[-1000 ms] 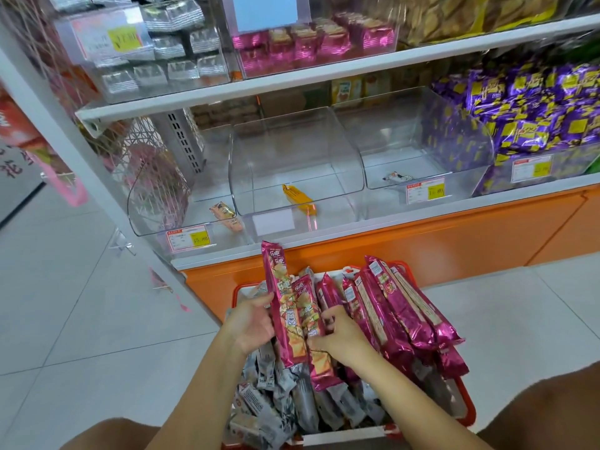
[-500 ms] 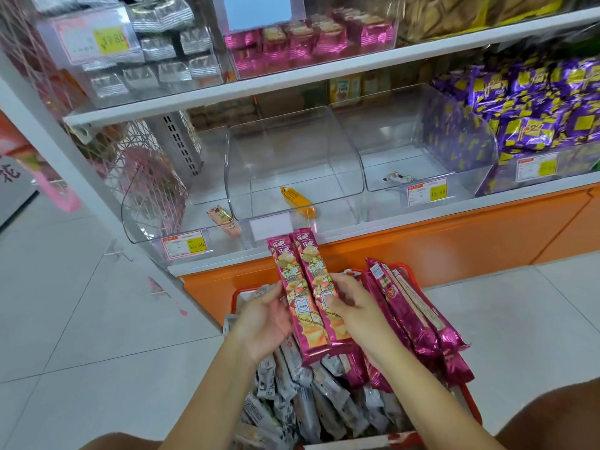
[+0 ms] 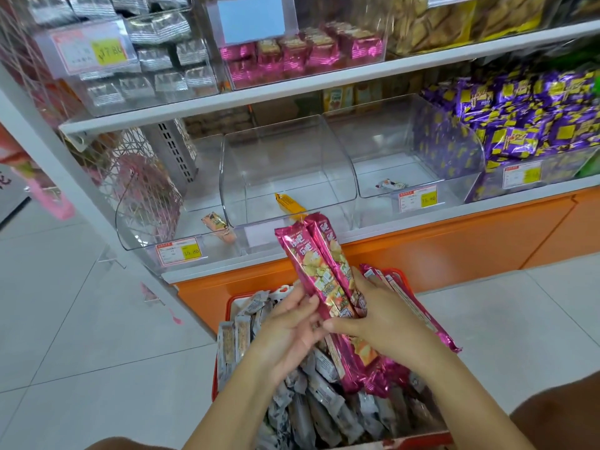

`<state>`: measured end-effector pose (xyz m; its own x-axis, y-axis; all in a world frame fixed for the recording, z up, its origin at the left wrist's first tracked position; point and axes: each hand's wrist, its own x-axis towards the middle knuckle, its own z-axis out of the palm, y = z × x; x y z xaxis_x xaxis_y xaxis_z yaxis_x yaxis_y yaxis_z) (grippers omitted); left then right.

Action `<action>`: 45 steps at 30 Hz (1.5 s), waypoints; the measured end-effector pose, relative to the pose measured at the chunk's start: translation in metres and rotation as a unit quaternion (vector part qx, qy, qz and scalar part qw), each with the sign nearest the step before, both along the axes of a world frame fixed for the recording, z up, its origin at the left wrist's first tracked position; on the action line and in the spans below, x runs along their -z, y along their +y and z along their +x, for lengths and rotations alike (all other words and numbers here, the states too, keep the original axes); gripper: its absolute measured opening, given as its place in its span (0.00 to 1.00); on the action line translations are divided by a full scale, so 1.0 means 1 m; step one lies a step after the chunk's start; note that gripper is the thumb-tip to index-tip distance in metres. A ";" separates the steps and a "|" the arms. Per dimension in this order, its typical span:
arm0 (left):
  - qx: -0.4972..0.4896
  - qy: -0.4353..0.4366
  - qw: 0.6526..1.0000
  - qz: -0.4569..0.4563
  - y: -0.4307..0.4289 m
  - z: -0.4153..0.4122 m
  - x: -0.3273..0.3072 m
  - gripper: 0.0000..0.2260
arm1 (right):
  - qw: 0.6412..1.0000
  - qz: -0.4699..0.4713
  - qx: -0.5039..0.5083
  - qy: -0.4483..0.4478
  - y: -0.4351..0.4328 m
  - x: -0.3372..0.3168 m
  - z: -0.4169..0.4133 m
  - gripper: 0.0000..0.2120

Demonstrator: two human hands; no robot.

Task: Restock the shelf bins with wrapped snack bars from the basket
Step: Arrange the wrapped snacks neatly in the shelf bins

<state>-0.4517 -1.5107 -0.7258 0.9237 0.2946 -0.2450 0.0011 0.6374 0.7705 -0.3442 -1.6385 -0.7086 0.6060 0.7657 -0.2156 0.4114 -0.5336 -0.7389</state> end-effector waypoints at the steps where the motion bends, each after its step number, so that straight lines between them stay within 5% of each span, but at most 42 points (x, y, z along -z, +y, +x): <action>1: 0.005 -0.006 1.000 0.030 0.003 0.002 -0.006 0.17 | 0.999 0.031 0.002 -0.011 0.000 -0.004 -0.002 0.51; 7: 0.026 -0.004 0.967 0.252 0.021 0.017 -0.082 0.17 | 0.963 0.263 0.033 -0.050 0.006 -0.048 0.001 0.46; 12: -0.012 -0.043 0.876 0.480 0.044 0.042 -0.176 0.13 | 0.937 0.347 0.030 -0.031 0.013 -0.126 0.042 0.38; 15: -0.130 -0.044 0.742 0.656 0.075 0.065 -0.224 0.12 | 0.934 0.341 0.066 -0.080 0.018 -0.187 0.079 0.32; 19: -0.249 0.007 0.534 0.808 0.118 0.091 -0.266 0.16 | 0.962 0.191 0.066 -0.182 0.027 -0.276 0.112 0.21; 21: -0.233 0.023 0.477 0.847 0.134 0.101 -0.278 0.18 | 0.967 0.105 0.071 -0.222 0.042 -0.311 0.131 0.15; 24: -0.196 0.058 0.453 0.868 0.153 0.111 -0.279 0.19 | 0.974 0.002 0.038 -0.222 0.078 -0.352 0.157 0.18; 29: -0.183 0.033 0.441 0.878 0.168 0.112 -0.271 0.20 | 0.974 -0.072 0.038 -0.214 0.149 -0.389 0.183 0.08; 34: -0.176 0.005 0.396 0.901 0.175 0.111 -0.257 0.22 | 0.956 -0.192 0.009 -0.223 0.213 -0.380 0.189 0.18; 38: -0.191 -0.016 0.350 0.917 0.179 0.107 -0.252 0.21 | 0.946 -0.213 -0.018 -0.242 0.240 -0.360 0.179 0.13; 45: -0.205 -0.015 0.391 0.897 0.175 0.109 -0.249 0.20 | 0.933 -0.224 -0.045 -0.279 0.261 -0.331 0.171 0.16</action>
<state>-0.3431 -1.3361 -0.4764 0.7034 0.0929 0.7047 0.1561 -0.9874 -0.0257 -0.1735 -1.3779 -0.3772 0.6568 0.7279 -0.1971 0.7234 -0.6820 -0.1078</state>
